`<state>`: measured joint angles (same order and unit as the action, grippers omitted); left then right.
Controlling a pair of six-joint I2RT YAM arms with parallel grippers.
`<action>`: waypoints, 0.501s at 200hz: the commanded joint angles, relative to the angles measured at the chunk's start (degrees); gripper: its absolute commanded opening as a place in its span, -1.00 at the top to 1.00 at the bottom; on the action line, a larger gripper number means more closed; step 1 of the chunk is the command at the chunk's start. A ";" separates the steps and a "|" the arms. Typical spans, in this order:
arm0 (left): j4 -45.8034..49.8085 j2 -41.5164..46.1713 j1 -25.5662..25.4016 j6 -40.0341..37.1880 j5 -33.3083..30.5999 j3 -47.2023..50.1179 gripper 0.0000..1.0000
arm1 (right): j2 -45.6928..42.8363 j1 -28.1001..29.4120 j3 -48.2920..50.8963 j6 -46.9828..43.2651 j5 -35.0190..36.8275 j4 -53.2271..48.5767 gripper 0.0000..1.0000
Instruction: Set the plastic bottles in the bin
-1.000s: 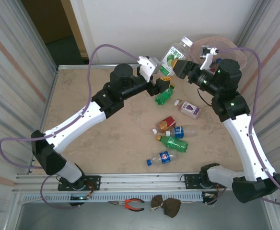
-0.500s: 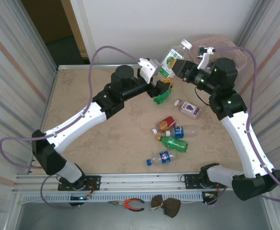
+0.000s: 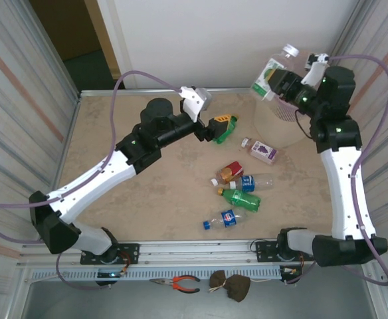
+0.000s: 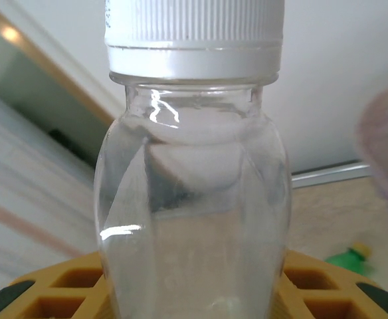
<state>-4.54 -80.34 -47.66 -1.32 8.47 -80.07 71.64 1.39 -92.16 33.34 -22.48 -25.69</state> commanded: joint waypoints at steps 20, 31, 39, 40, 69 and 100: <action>2.54 3.46 -0.22 0.61 -2.43 3.31 -0.65 | 8.32 -7.57 -10.30 -7.53 1.82 -12.67 0.15; 3.34 4.01 -0.24 1.12 -2.53 4.03 -0.64 | 11.70 -8.95 -13.69 -8.49 2.19 -15.76 0.15; 3.79 4.42 -0.24 1.39 -2.58 4.72 -0.64 | 14.35 -9.90 -17.53 -8.98 2.92 -18.11 0.15; 3.81 4.45 -0.24 1.40 -2.58 4.78 -0.65 | 14.69 -10.00 -17.97 -8.99 3.03 -18.27 0.15; 4.41 6.09 -0.24 2.83 -3.10 7.13 -0.63 | 23.58 -12.06 -27.82 -11.26 5.34 -25.32 0.16; 4.50 7.70 -0.24 3.96 -4.06 9.55 -0.63 | 32.58 -12.88 -37.51 -14.51 6.10 -32.17 0.16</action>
<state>-0.08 -75.59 -47.66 0.91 5.91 -72.12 99.74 -10.96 -123.11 23.20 -17.52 -49.91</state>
